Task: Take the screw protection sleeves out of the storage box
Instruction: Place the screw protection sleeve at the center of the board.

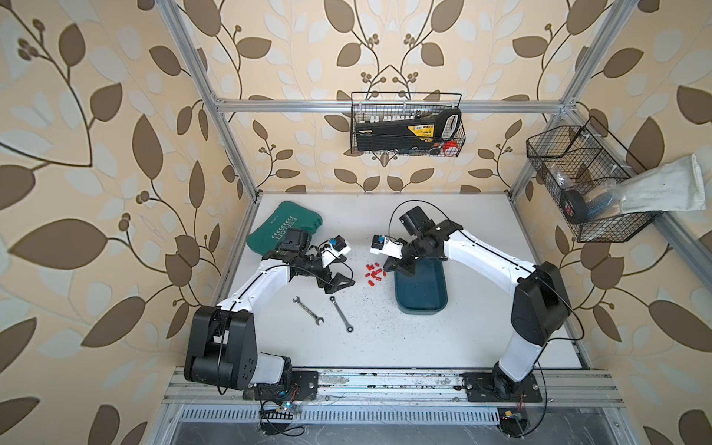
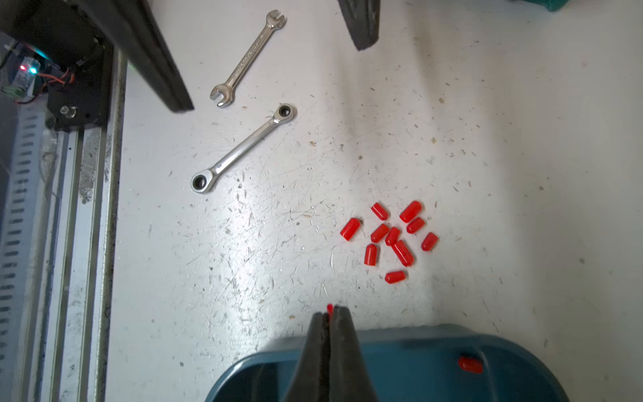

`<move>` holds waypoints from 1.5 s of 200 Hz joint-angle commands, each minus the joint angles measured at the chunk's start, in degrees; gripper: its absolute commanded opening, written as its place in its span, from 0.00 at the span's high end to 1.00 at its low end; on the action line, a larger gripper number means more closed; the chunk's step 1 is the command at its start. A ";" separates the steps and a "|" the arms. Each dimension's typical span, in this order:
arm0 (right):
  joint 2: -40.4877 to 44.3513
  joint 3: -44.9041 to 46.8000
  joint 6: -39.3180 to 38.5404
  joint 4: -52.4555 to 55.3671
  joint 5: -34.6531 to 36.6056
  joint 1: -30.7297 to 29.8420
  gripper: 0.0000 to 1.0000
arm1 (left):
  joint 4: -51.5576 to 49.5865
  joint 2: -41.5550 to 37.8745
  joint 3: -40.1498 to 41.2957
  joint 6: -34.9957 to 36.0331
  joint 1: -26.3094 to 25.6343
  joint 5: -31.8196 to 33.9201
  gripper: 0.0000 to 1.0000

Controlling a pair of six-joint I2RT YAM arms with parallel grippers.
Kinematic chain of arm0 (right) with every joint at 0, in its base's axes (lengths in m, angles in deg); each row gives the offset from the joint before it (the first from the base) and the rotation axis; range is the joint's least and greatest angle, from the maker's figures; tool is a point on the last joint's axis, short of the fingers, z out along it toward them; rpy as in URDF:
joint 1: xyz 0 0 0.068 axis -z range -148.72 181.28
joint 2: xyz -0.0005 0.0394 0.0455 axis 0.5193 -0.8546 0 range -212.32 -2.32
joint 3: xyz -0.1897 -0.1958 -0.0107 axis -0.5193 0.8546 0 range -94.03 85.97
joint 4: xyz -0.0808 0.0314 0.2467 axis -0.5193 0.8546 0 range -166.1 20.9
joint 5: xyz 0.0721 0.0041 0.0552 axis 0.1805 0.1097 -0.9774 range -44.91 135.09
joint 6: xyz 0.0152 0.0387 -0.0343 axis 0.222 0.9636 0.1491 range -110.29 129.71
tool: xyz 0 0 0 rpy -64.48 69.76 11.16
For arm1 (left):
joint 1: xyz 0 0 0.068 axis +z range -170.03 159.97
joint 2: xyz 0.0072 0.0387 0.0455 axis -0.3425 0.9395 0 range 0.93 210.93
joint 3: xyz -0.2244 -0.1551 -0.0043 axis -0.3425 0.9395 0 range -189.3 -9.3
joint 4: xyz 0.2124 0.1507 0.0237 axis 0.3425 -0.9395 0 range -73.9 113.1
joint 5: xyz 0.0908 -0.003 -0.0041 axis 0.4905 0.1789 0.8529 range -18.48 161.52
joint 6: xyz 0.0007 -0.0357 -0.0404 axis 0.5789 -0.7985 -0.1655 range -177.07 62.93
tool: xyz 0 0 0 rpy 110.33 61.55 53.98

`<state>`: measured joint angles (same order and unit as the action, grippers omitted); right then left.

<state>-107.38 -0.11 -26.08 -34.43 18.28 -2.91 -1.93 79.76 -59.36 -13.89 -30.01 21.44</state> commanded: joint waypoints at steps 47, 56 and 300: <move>-17.67 -11.93 11.07 -1.85 9.27 -1.54 1.00 | 1.83 -3.92 0.19 -0.92 2.29 -3.53 0.02; -19.47 -13.29 11.93 -1.75 10.28 -1.55 1.00 | 1.91 -4.19 0.31 -0.82 2.33 -3.53 0.02; 4.64 6.74 -9.48 -4.93 11.68 9.56 0.57 | 6.47 6.88 -5.07 0.18 -6.51 -1.05 0.02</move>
<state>-103.42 1.75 -27.61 -37.91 27.29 5.96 0.62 84.80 -62.38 -13.68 -34.16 18.81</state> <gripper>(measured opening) 0.427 0.978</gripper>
